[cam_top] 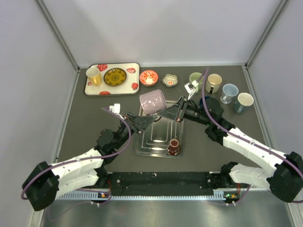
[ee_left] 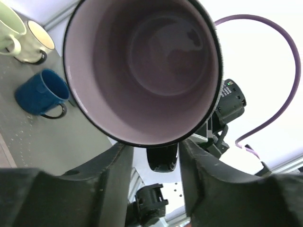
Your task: Turn the mug right side up
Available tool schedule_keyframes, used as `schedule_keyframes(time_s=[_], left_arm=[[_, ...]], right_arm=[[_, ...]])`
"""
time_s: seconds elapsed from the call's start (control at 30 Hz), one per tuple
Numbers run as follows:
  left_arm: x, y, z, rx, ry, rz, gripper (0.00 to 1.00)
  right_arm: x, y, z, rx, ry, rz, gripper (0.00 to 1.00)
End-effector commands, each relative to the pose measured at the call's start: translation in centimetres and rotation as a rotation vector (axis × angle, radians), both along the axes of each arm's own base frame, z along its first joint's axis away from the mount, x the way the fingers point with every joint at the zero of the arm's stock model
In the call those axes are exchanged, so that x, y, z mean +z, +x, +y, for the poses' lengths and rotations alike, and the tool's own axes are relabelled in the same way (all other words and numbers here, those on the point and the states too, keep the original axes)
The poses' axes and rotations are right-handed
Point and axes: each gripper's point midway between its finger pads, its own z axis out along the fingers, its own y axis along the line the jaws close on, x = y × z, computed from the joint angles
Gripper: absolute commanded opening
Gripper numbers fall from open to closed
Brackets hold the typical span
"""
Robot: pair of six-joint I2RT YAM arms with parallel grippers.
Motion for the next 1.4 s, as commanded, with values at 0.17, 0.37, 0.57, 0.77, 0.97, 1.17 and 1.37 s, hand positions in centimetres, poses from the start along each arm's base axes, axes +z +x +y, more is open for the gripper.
schedule_keyframes(time_s=[0.17,0.37,0.57,0.77,0.97,1.17,1.37], left_arm=[[4.7,0.0,1.4,0.033,-0.133,-0.087,0.23],[4.7,0.0,1.3,0.028,-0.134,-0.078,0.34],[5.1,-0.4,1.3,0.02,-0.132,-0.119,0.0],[4.0,0.0,0.9,0.045,-0.017,-0.111,0.0],[2.2,1.5,2.7,0.19,0.18,-0.077,0.0],[2.1,3.9,7.4,0.447,0.44,-0.047,0.0],[-3.3,7.3,13.7,0.674,0.913,0.181,0.0]], right_arm=[[2.5,-2.5,0.6,0.085,0.056,-0.127,0.0],[2.0,-3.0,1.0,0.104,0.032,-0.137,0.0],[1.8,-3.4,1.0,0.119,0.026,-0.14,0.0],[1.1,-3.7,0.9,0.133,-0.02,-0.142,0.08],[0.3,-2.5,-0.4,0.037,-0.155,-0.152,0.55],[-0.3,-0.9,-4.2,-0.139,-0.363,-0.202,0.65],[-3.1,0.5,-8.3,-0.315,-0.564,-0.164,0.66]])
